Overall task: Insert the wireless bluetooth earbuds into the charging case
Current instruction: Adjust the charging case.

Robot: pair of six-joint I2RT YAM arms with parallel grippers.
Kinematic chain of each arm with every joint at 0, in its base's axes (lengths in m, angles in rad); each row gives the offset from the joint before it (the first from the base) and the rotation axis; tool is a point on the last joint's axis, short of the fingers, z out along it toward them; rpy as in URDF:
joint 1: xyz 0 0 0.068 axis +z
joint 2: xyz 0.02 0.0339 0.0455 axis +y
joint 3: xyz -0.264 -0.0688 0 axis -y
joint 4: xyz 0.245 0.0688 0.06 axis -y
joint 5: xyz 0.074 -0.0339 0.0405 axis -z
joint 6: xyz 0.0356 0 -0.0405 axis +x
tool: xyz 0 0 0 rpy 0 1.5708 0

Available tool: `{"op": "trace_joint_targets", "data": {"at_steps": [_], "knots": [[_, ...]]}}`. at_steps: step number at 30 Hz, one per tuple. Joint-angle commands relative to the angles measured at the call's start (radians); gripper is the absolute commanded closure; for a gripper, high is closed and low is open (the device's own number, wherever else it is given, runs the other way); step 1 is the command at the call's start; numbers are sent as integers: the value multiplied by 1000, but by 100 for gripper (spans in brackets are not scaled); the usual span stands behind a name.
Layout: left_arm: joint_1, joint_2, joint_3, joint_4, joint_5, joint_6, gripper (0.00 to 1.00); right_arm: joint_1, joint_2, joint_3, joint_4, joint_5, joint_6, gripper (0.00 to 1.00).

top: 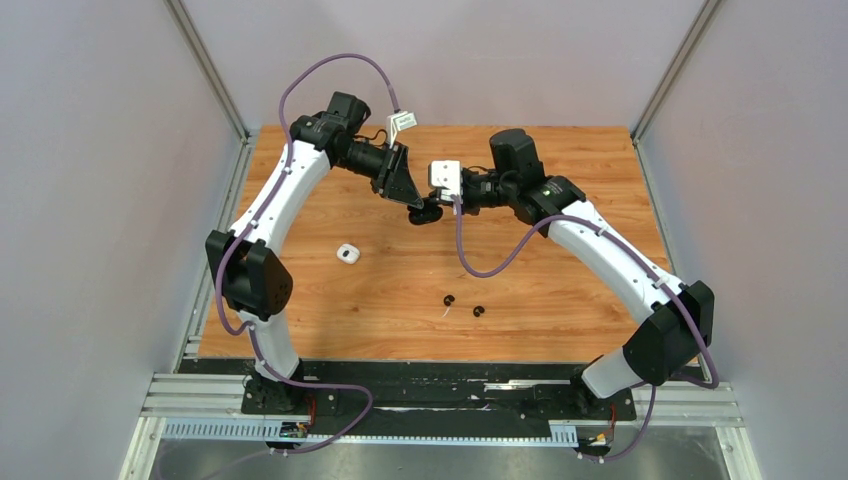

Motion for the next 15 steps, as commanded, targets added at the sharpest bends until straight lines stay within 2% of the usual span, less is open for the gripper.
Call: {"op": "trace_joint_targets", "data": {"at_steps": [1, 6, 10, 13, 14, 15], "knots": [[-5, -1, 40, 22, 36, -11, 55, 10, -32, 0, 9, -16, -18, 100], [-5, 0, 36, 20, 43, -17, 52, 12, -28, 2, 9, -14, -17, 100], [-5, 0, 36, 23, 49, -13, 54, 12, -27, 4, 8, -14, -17, 100], [-5, 0, 33, 25, 63, -8, 65, 13, -26, 2, 9, -14, -17, 100], [-5, 1, 34, 26, 67, -3, 73, 14, -26, 1, 8, -14, -17, 100], [-5, 1, 35, 29, 77, -2, 77, 13, -27, -3, 8, -14, -15, 100]]}}
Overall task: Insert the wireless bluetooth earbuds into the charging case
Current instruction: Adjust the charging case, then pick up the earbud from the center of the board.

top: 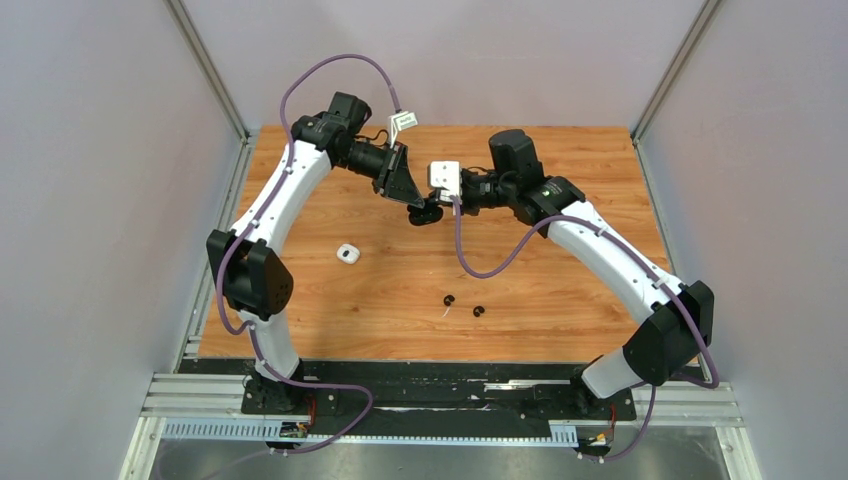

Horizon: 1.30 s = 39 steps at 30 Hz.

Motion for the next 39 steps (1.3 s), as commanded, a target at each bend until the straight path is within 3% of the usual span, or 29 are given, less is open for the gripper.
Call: {"op": "trace_joint_targets", "data": {"at_steps": [1, 3, 5, 9, 13, 20, 24, 33, 39], "knots": [[-5, -4, 34, 25, 55, 9, 84, 7, -28, -6, 10, -19, -12, 100], [-5, -7, 30, 33, 67, 16, 94, 8, -28, -17, 18, -15, 6, 100], [-5, -19, 22, 51, 70, 15, 100, 8, -31, -35, 35, -4, 39, 89], [-3, -41, 2, 91, 39, 5, 100, 8, -47, -62, 78, 27, 120, 66], [-3, -73, -23, 143, -13, 9, 100, 8, -63, -76, 93, 33, 152, 57], [-3, -146, -80, 228, -144, 61, 100, 8, -84, -83, 111, 20, 173, 50], [-9, -267, -172, 357, -257, 129, 100, 8, -91, -98, 147, 36, 197, 48], [-90, -561, -524, 691, -457, 495, 100, -61, -131, -31, 202, 57, 448, 45], [-138, -719, -767, 916, -532, 759, 100, -204, -188, -162, 173, 6, 703, 43]]}}
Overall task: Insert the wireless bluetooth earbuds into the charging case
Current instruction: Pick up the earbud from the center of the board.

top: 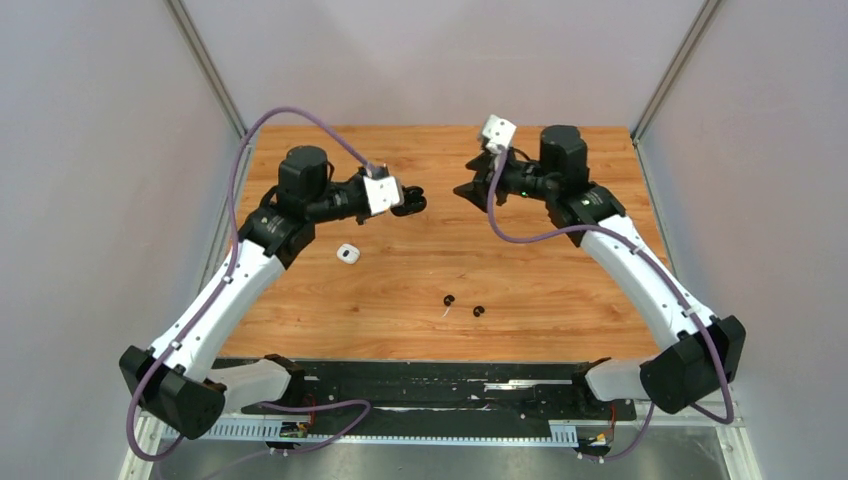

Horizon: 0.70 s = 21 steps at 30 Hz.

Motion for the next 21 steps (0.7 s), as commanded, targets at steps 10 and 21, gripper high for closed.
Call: {"op": "trace_joint_targets", "data": {"at_steps": [10, 21], "knots": [[-69, -134, -208, 238, -115, 339, 100, -153, -19, -371, -390, -301, -283, 65], [-69, -130, -192, 212, -252, 100, 100, -51, 143, -363, -489, -243, -741, 65]]}}
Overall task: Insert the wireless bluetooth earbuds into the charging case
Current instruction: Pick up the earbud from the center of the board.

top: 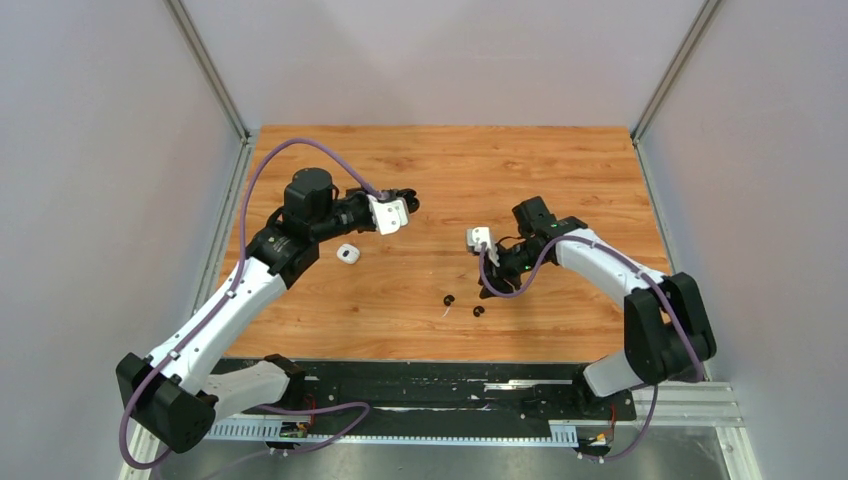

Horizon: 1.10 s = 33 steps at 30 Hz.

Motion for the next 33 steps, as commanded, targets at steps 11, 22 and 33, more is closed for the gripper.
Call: {"op": "trace_joint_targets", "data": {"at_steps": [11, 22, 33], "knots": [[-5, -51, 44, -46, -99, -194, 100, 65, 246, 182, -15, -48, -152, 67], [-3, -72, 46, -85, -176, -224, 100, 147, 424, 358, 18, -75, -99, 67], [-2, -72, 57, -105, -199, -237, 100, 191, 480, 362, 14, -41, -141, 66]]}}
